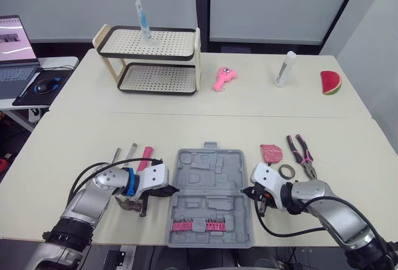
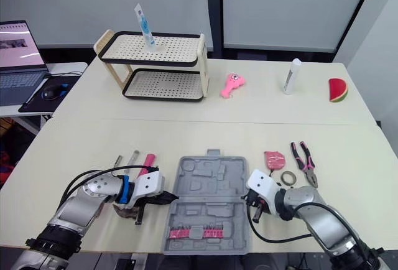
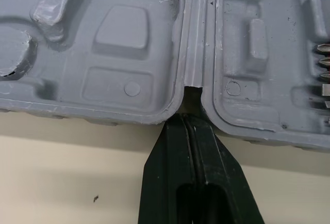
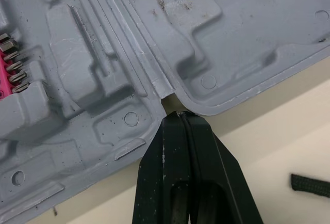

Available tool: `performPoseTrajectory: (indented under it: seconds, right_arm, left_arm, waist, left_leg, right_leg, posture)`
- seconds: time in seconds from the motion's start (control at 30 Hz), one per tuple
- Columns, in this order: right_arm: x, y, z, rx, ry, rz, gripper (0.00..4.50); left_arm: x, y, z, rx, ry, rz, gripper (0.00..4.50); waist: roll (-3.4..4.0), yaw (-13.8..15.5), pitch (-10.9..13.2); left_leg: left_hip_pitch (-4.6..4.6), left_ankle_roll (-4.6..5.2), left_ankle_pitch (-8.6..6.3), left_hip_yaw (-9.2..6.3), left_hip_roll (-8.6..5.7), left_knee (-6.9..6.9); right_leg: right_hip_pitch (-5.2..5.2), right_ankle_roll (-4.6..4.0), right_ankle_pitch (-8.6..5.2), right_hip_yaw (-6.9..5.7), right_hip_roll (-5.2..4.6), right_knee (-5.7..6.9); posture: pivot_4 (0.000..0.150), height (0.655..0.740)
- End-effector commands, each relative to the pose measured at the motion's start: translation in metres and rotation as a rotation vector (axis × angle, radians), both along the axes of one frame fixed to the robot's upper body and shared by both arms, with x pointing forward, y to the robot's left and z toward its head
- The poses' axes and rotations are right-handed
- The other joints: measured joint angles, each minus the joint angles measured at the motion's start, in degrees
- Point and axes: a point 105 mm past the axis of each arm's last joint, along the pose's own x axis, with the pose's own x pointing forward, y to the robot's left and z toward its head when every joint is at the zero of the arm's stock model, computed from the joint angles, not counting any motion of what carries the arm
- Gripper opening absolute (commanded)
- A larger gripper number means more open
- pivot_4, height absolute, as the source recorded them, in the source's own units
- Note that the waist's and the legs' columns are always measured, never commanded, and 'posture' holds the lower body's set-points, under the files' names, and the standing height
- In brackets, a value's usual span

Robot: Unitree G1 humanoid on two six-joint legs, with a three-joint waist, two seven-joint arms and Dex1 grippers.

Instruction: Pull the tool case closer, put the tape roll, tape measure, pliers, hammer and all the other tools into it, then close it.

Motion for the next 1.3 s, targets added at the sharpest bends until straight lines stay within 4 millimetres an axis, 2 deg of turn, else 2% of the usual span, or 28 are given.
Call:
performPoseTrajectory:
  seconds: [0.03,0.33,0.67,1.3]
  right_arm:
    - [-0.006,0.004,0.008,0.03,-0.008,0.028,0.02]
    - [-0.014,0.001,0.008,0.027,0.018,0.023,0.02]
    - [-0.028,0.001,0.003,0.02,0.066,0.04,0.02]
    - [-0.039,0.002,0.0,0.014,0.115,0.065,0.02]
  left_arm:
    - [-0.009,-0.007,-0.006,0.01,0.032,-0.037,0.0]
    - [-0.008,-0.021,-0.001,-0.007,0.023,-0.062,0.0]
    - [-0.016,-0.019,0.001,0.012,0.042,-0.081,0.0]
    - [-0.029,-0.015,-0.001,0.031,0.084,-0.095,0.0]
  waist:
    - [0.0,0.0,0.0]
    - [0.0,0.2,0.0]
    - [0.0,0.3,0.0]
    - [0.0,0.3,0.0]
  left_leg:
    - [0.0,0.0,0.0,0.0,0.0,0.0]
    - [-0.01,0.0,0.0,0.0,0.0,0.0]
    - [-0.01,0.0,0.0,0.0,0.0,-0.01]
    - [-0.01,0.0,0.0,0.01,0.01,-0.02]
  right_leg:
    - [0.0,0.0,0.0,0.01,0.0,0.0]
    - [0.03,0.0,0.0,0.0,0.0,-0.08]
    - [0.04,0.0,0.0,0.0,0.0,-0.12]
    - [0.04,0.01,0.0,0.0,0.0,-0.16]
  posture:
    - [0.15,0.735]
    - [0.15,0.735]
    - [0.15,0.735]
    - [0.15,0.735]
